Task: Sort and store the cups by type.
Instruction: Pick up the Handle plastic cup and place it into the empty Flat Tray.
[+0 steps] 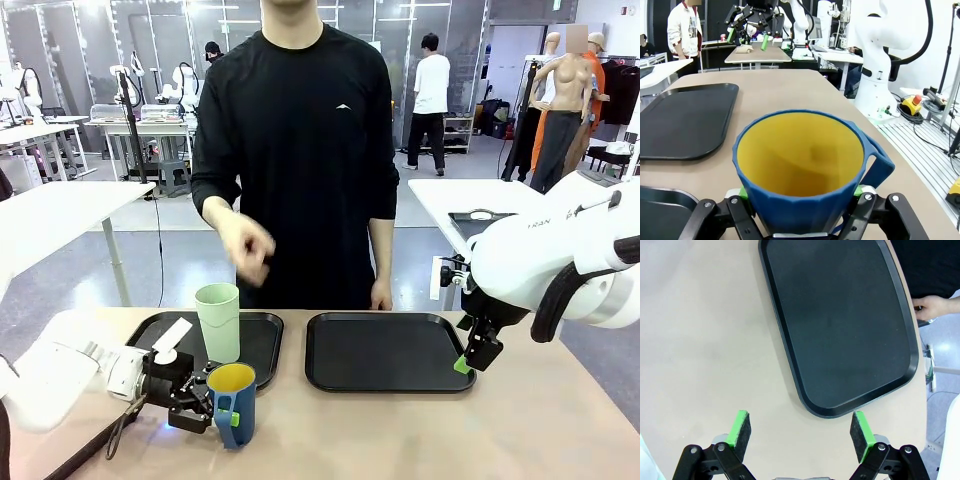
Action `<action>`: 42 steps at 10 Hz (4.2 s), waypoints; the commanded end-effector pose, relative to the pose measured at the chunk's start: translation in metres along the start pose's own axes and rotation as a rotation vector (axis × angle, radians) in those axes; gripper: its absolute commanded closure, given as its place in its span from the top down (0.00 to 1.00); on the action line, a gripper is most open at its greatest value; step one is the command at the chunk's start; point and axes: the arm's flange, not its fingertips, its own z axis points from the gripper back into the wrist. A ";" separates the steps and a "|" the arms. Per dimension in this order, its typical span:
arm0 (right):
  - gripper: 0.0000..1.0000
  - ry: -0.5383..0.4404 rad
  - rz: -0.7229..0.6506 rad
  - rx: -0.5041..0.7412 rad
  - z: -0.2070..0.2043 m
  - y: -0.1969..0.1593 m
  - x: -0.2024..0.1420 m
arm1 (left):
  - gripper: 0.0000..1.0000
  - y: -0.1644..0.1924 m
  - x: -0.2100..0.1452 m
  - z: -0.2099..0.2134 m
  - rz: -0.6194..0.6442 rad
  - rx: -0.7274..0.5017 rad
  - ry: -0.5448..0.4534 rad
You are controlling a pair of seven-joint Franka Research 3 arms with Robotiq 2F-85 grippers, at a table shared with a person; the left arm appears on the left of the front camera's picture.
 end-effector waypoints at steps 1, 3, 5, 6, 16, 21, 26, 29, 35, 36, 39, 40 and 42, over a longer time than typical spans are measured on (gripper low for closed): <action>1.00 0.005 -0.009 -0.016 -0.001 0.003 -0.001 | 0.21 0.005 0.002 0.002 -0.012 0.007 0.014; 1.00 0.005 -0.009 -0.016 -0.001 0.003 -0.001 | 0.21 0.006 0.006 0.007 -0.001 0.027 0.010; 1.00 0.005 -0.009 -0.016 -0.001 0.003 -0.001 | 0.21 0.002 0.017 0.010 0.018 0.035 0.003; 1.00 0.005 -0.009 -0.016 -0.001 0.003 -0.001 | 0.21 -0.003 0.024 0.010 0.027 0.034 0.010; 1.00 0.005 -0.009 -0.016 -0.001 0.003 -0.001 | 0.21 -0.026 0.061 0.012 0.017 0.061 -0.010; 1.00 0.005 -0.009 -0.016 -0.001 0.003 -0.001 | 0.76 -0.028 0.059 0.014 0.018 0.061 -0.007; 1.00 0.005 -0.009 -0.016 -0.001 0.003 -0.001 | 0.76 -0.037 0.063 -0.061 0.018 0.247 0.001; 1.00 0.005 -0.009 -0.016 -0.001 0.003 -0.001 | 0.76 -0.018 0.069 -0.121 0.029 0.324 -0.021; 1.00 0.005 -0.009 -0.016 -0.001 0.003 -0.001 | 0.76 0.048 0.085 -0.183 -0.089 0.470 -0.079; 1.00 0.005 -0.009 -0.016 -0.001 0.003 -0.001 | 0.76 0.058 0.083 -0.189 -0.077 0.477 -0.075; 1.00 0.005 -0.009 -0.016 -0.001 0.003 -0.001 | 0.76 0.079 0.074 -0.209 -0.078 0.491 -0.051; 1.00 0.005 -0.009 -0.016 -0.001 0.003 -0.001 | 0.76 0.084 0.071 -0.214 -0.070 0.490 -0.046; 1.00 0.005 -0.009 -0.016 -0.001 0.003 -0.001 | 0.76 0.090 0.065 -0.218 -0.087 0.500 -0.039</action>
